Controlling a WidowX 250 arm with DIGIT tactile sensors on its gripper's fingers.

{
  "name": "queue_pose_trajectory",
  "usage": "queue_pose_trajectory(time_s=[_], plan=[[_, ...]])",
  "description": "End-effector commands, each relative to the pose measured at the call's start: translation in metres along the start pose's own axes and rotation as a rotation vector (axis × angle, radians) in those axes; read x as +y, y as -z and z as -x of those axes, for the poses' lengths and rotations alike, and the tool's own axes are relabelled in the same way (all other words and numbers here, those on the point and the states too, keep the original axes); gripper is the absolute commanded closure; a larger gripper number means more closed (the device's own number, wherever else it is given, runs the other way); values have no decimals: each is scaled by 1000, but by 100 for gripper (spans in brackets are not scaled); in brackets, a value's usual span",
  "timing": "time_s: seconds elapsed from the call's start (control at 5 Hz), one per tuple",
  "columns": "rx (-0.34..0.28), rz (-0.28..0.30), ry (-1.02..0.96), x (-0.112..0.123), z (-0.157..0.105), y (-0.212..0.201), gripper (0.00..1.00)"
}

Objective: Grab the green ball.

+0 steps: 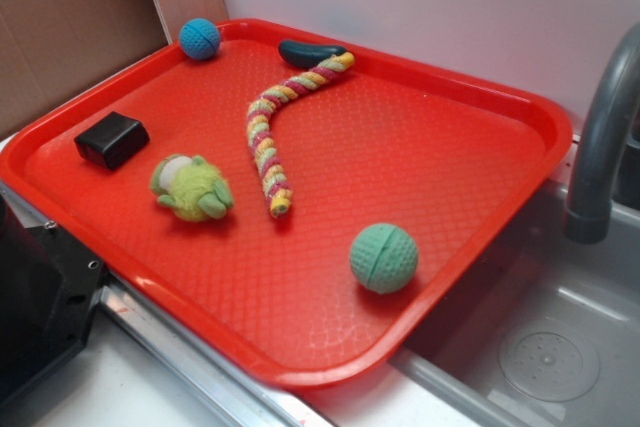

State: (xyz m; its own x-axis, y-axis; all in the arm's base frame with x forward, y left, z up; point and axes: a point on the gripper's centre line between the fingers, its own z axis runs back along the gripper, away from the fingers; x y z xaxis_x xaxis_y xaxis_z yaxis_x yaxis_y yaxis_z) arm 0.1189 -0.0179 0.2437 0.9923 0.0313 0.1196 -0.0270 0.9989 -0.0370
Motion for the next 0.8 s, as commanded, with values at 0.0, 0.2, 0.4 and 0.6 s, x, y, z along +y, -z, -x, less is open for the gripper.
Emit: queue_pose_trajectory(time_s=[0.0, 0.2, 0.4, 0.6], plan=[[0, 0, 0, 0, 0, 0, 0], [44, 47, 244, -48, -17, 46, 0], [34, 133, 488, -93, -24, 82, 0], [91, 146, 735, -127, -11, 131, 0]])
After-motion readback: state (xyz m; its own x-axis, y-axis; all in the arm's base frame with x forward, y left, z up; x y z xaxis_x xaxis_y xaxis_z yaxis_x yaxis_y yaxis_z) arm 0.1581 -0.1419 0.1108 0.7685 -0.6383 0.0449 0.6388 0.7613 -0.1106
